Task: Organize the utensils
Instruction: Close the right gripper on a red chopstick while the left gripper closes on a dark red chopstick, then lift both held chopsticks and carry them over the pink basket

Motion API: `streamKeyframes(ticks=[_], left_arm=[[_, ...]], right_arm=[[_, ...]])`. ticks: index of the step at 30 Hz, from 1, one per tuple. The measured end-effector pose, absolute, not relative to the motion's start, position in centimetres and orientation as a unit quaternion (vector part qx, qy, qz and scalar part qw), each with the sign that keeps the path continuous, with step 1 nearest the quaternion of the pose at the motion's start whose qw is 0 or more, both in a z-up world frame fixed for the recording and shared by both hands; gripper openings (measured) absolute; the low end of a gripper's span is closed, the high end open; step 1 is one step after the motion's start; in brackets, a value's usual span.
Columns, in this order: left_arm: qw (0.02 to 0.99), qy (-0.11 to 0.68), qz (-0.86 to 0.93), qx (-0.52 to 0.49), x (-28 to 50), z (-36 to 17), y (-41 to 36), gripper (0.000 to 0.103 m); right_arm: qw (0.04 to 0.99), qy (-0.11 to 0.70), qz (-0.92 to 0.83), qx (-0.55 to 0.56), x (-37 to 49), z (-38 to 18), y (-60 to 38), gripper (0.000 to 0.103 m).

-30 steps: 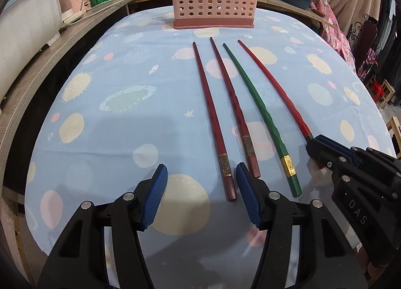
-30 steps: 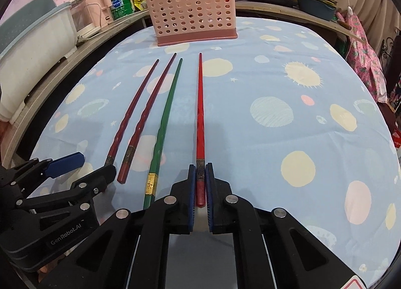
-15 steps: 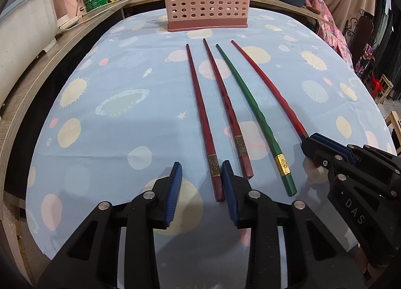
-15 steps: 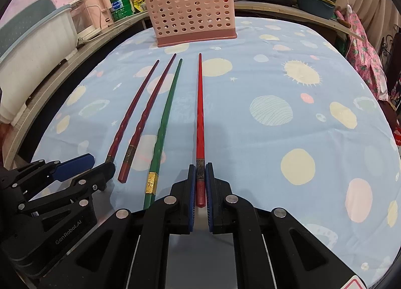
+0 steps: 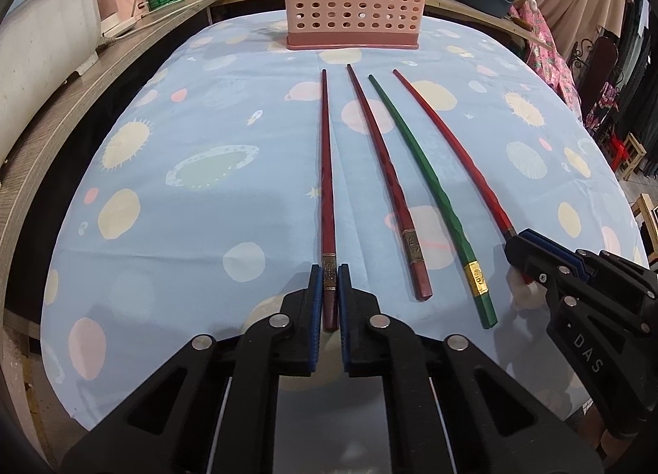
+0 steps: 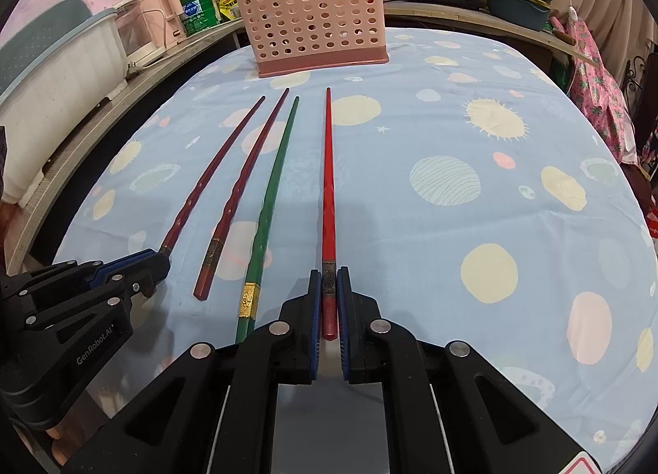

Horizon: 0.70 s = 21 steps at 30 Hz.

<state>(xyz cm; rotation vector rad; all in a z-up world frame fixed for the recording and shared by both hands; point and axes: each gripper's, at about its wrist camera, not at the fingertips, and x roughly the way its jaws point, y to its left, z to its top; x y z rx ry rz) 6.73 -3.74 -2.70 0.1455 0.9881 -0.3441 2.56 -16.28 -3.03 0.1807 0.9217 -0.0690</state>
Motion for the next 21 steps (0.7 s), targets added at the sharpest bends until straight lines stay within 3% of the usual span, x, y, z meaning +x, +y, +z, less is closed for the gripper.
streamKeyframes(ticks=[21], left_arm=[[0.856, 0.487, -0.166, 0.049, 7.69, -2.53, -3.45, 0.007]], right_arm=[[0.888, 0.445, -0.031, 0.114, 2.53, -2.75, -17.23, 0.007]])
